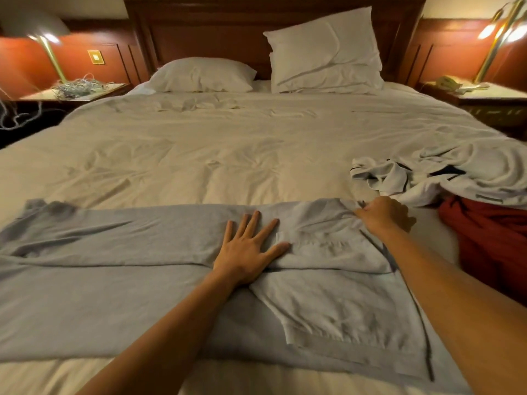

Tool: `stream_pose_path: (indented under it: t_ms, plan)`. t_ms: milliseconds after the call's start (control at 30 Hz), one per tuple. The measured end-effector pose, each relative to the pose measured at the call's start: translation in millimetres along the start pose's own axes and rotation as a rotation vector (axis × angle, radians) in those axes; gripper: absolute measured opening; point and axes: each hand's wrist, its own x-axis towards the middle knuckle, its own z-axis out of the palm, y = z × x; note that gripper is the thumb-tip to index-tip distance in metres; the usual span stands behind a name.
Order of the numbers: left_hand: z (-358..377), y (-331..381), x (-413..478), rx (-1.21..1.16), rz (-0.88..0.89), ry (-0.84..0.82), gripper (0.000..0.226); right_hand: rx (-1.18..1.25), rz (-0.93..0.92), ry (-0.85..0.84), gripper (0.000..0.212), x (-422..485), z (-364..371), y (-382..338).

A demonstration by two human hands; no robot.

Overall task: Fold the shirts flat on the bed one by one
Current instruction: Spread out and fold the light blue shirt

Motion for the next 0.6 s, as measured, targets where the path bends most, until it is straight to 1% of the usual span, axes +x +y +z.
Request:
stream_pose_path:
  t_ms: [100, 200, 267, 333, 367, 400, 433, 500, 533, 600]
  plan:
    - [1, -1, 0, -0.004, 0.007, -0.005, 0.084, -0.129, -0.074, 0.079, 0.037, 0, -2, 12]
    - [2, -2, 0, -0.004, 0.011, -0.006, 0.084, -0.096, -0.097, 0.093, 0.03, -6, -6, 13]
    - [2, -2, 0, -0.003, 0.011, -0.003, 0.082, -0.04, -0.23, 0.138, 0.027, -20, -9, 7]
    - [2, -2, -1, -0.025, 0.012, 0.005, 0.081, -0.025, -0.384, 0.213, 0.028, -43, -10, 1]
    - [2, -2, -2, -0.058, 0.017, 0.012, 0.08, -0.03, -0.415, 0.235, 0.026, -55, -11, 1]
    - [1, -2, -3, -0.109, 0.026, 0.024, 0.077, -0.037, -0.404, 0.23, 0.023, -65, -11, 5]
    - [0, -2, -4, -0.171, 0.038, 0.04, 0.071, -0.036, -0.361, 0.188, 0.023, -74, -11, 10]
    - [-5, -2, -5, -0.295, 0.057, 0.083, 0.058, -0.074, -0.252, 0.039, 0.038, -87, -12, 23]
    - [-8, -1, -7, -0.344, 0.065, 0.112, 0.055, -0.095, -0.236, -0.006, 0.046, -91, -12, 28]
    - [-14, 3, -11, -0.411, 0.081, 0.155, 0.043, -0.077, -0.256, -0.004, 0.049, -95, -13, 36]
